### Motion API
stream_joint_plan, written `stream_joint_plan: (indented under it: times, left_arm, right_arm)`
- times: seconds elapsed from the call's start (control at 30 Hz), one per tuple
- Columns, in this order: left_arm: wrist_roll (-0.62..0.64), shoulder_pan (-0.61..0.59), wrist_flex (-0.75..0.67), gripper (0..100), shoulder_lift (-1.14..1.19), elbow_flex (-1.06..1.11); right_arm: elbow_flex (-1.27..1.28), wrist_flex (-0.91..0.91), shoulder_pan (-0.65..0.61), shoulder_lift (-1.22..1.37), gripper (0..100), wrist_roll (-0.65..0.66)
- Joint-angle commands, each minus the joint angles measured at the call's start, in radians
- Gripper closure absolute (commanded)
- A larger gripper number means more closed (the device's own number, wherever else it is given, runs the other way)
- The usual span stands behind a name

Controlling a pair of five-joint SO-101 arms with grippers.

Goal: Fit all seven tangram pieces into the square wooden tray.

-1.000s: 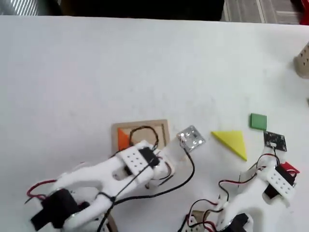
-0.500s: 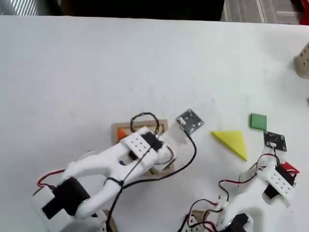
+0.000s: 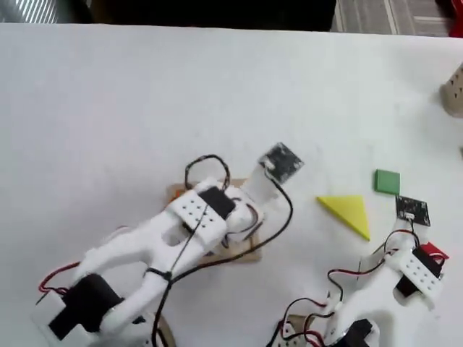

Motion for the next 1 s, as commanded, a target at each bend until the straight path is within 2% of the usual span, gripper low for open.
stream_joint_plan:
  times: [0.0, 0.13, 0.43, 0.6, 0.83, 0.97]
  left_arm:
    - [0.012, -0.153, -0.109, 97, 0.042, -0.014]
    - [0.012, -0.160, -0.080, 97, 0.159, -0.071]
    - [0.012, 0.025, -0.026, 97, 0.189, -0.063]
    - [0.012, 0.084, -0.003, 97, 0.189, -0.063]
    - [0.012, 0.088, 0.008, 97, 0.185, -0.072]
    - [0.012, 0.018, 0.009, 97, 0.079, -0.063]
  right_arm:
    - [-0.003, -0.015, -0.013, -0.008, 98.1, 0.009]
    - [-0.003, -0.015, -0.013, -0.008, 98.1, 0.009]
    - [-0.003, -0.015, -0.013, -0.008, 98.1, 0.009]
    - [-0.003, -0.016, -0.013, -0.008, 98.1, 0.009]
    - [-0.003, -0.016, -0.036, -0.008, 98.1, 0.009]
    - [-0.003, -0.016, -0.036, -0.008, 98.1, 0.009]
